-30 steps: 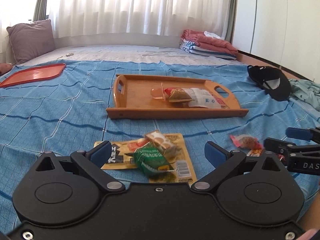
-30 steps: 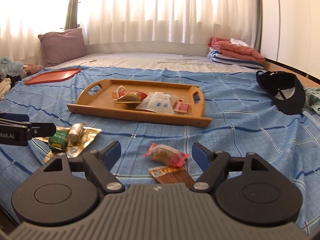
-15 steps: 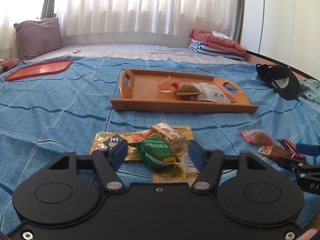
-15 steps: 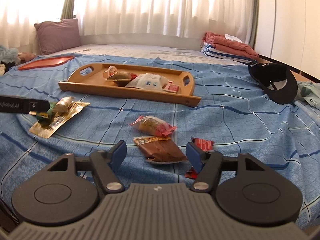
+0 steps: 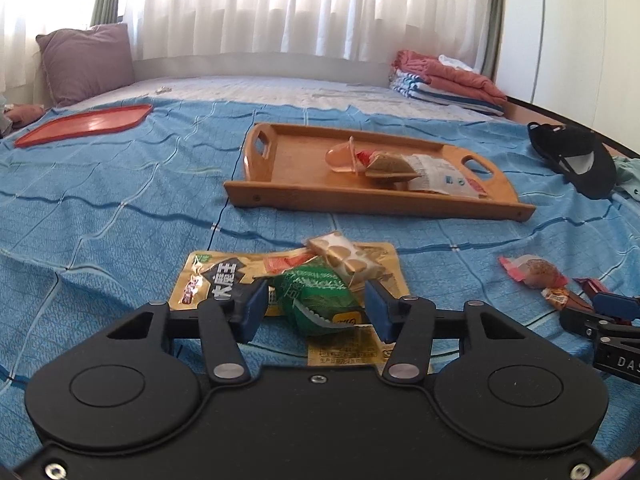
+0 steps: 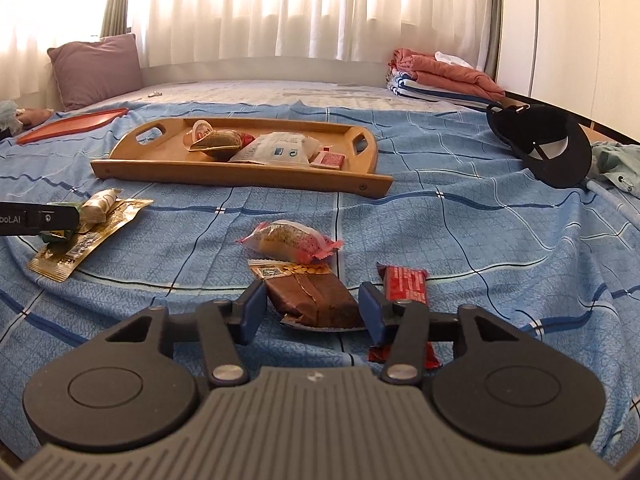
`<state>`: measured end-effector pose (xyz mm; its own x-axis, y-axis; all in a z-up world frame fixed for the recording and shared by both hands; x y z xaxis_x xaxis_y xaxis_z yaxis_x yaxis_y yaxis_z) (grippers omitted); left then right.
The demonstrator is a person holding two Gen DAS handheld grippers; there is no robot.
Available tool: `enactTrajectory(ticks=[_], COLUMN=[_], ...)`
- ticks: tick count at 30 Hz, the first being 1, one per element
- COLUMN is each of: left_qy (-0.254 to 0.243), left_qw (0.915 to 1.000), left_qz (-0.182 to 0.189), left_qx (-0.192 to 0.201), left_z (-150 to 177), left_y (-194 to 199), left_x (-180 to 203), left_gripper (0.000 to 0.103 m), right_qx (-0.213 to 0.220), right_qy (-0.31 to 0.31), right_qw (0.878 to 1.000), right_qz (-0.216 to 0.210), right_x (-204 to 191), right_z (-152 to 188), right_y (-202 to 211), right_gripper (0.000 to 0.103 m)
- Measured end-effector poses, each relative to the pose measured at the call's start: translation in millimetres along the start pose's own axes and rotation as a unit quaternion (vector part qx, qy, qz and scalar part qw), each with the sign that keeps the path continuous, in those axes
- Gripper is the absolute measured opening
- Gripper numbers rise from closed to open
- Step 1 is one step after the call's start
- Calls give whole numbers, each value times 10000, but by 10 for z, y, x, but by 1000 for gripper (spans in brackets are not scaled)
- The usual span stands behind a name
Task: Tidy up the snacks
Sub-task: 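Move both tools back toward the snacks lying beside the tray, then grasp the green packet with the left tool while the right tool grasps the brown wafer bar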
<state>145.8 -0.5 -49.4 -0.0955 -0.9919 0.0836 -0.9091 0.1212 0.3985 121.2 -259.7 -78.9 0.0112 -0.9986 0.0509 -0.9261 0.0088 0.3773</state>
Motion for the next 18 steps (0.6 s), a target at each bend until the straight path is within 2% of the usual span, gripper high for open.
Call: enactTrajectory(ticks=[15, 16, 17, 18], left_qy=[88, 105, 106, 85], left_qw=[10000, 9999, 9999, 9999], left_qz=[18, 9, 24, 62], left_qx=[28, 33, 69, 96], left_z=[24, 20, 14, 8], left_y=[-133, -130, -116, -99], left_x=[-9, -14, -15, -11], left_gripper=[57, 54, 40, 37], right_qx=[-91, -98, -101, -99], right_qy=[-263, -279, -319, -376], right_qw=[9996, 9996, 9994, 9992], right_qz=[-43, -31, -53, -105], right_x=[23, 19, 7, -9], right_z=[9, 6, 5, 5], right_y=[-145, -143, -127, -107], right_gripper=[70, 70, 71, 71])
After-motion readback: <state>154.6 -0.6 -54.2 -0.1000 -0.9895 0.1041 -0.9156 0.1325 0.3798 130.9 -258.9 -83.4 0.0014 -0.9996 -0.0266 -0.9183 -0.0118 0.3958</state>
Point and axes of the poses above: each gripper's, at about its wrist camera, not at the fingertips, and y roughly against the way its jaws point, x to its right, z to its underside, the point moved 9 cm from there along -y, roughly the way its jaws point, and after that the axes turned 9 degrees about x, right-handed, at the moved point
